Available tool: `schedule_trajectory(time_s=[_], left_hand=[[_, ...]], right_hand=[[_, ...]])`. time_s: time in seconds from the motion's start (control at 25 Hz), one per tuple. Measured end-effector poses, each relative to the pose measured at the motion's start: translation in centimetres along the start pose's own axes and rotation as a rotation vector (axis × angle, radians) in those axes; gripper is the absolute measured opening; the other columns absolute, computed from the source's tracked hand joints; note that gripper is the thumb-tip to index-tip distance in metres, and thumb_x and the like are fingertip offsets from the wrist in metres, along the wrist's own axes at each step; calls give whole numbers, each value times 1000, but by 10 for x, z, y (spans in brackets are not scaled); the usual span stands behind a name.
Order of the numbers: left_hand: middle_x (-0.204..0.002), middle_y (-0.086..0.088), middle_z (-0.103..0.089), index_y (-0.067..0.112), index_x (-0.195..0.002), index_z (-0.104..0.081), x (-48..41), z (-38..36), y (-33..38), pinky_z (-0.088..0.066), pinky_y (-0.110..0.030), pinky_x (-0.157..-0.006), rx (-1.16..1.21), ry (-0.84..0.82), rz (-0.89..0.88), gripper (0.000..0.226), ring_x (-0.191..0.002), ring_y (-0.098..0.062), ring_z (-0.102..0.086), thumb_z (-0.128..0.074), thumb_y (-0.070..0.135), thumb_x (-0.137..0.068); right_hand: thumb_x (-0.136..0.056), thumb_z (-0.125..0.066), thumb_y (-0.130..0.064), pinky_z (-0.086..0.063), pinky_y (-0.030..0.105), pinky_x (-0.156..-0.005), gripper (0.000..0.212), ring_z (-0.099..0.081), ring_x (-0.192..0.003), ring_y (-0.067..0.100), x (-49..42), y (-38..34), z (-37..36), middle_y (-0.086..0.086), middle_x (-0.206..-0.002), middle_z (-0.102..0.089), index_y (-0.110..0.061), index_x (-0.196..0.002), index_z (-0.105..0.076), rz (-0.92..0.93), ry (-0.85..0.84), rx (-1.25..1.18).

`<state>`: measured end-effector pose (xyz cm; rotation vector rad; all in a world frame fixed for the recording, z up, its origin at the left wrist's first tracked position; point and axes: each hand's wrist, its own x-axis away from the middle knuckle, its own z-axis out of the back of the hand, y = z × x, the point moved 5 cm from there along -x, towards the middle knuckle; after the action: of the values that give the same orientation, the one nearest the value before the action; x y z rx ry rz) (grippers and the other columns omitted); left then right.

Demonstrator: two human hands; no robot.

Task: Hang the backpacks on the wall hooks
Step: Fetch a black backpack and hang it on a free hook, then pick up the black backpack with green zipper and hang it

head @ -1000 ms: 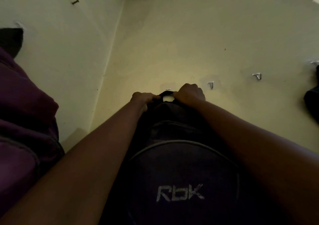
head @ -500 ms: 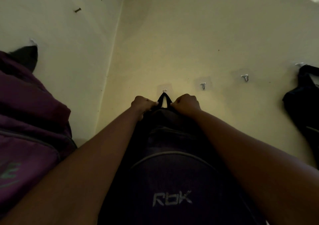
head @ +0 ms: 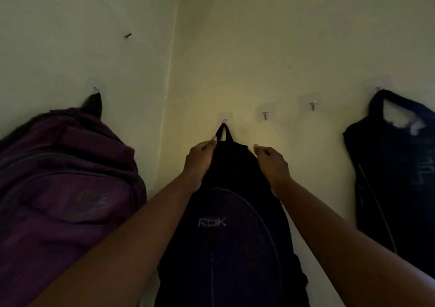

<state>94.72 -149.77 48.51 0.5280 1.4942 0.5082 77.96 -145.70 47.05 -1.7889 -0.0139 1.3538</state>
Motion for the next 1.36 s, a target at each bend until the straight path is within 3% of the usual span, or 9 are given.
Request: schedule_trajectory(time_s=[0.08, 0.2, 0.36, 0.48, 0.76, 0.96, 1.2, 1.36], left_hand=[[-95, 0, -65, 24, -100, -65, 29, -3, 8, -49, -29, -85, 90, 6, 39, 30, -94, -19, -61, -47, 46, -92], [-121, -5, -62, 19, -124, -58, 76, -6, 16, -46, -39, -101, 186, -34, 155, 45, -110, -25, -58, -47, 48, -91], [-140, -6, -49, 18, -136, -46, 161, 0, 22, -36, -35, -109, 257, -103, 258, 52, -127, -24, -47, -43, 46, -93], [-148, -5, -39, 17, -142, -38, 236, 9, 19, -28, -34, -109, 314, -183, 359, 57, -136, -22, -36, -38, 48, -94], [-152, -9, -34, 14, -144, -32, 396, 22, -2, -22, -38, -114, 320, -269, 577, 58, -140, -26, -31, -34, 45, -95], [-153, -5, -32, 19, -143, -34, 502, 14, -2, -20, -38, -114, 323, -367, 693, 58, -141, -21, -29, -33, 50, -94], [-150, -5, -37, 16, -142, -36, 643, -40, 16, -20, -37, -114, 352, -437, 896, 57, -140, -19, -32, -34, 48, -95], [-150, -4, -38, 15, -141, -39, 751, -86, 44, -21, -35, -112, 333, -517, 1033, 55, -139, -18, -34, -36, 46, -95]], right_hand=[[-95, -41, -42, -39, 29, -94, 43, -53, -110, 20, 23, -7, 11, 3, -118, -59, -16, -127, -54, -33, -36, -44], [-95, -42, -42, -40, 30, -96, 41, -51, -103, 16, 65, -18, 31, -2, -104, -54, -17, -125, -55, -73, -63, -90], [-92, -44, -50, -37, 40, -111, 47, -50, -123, 21, 150, -19, 55, 2, -129, -57, -21, -128, -54, -201, -75, -113], [-91, -43, -52, -36, 42, -111, 52, -48, -128, 23, 228, -21, 76, 4, -138, -52, -21, -132, -50, -311, -42, -107], [-88, -42, -59, -38, 40, -107, 65, -51, -115, 17, 401, -19, 140, 7, -136, -52, -18, -138, -42, -585, 13, -51], [-89, -42, -57, -34, 39, -109, 65, -43, -131, 21, 490, -16, 193, 7, -146, -43, -19, -141, -38, -678, 52, -80], [-91, -41, -54, -33, 43, -113, 58, -43, -132, 21, 606, 7, 301, 4, -144, -46, -20, -138, -44, -852, 183, -3], [-91, -45, -50, -35, 42, -111, 52, -50, -123, 20, 692, 13, 383, 3, -130, -54, -18, -132, -49, -1012, 249, 52]])
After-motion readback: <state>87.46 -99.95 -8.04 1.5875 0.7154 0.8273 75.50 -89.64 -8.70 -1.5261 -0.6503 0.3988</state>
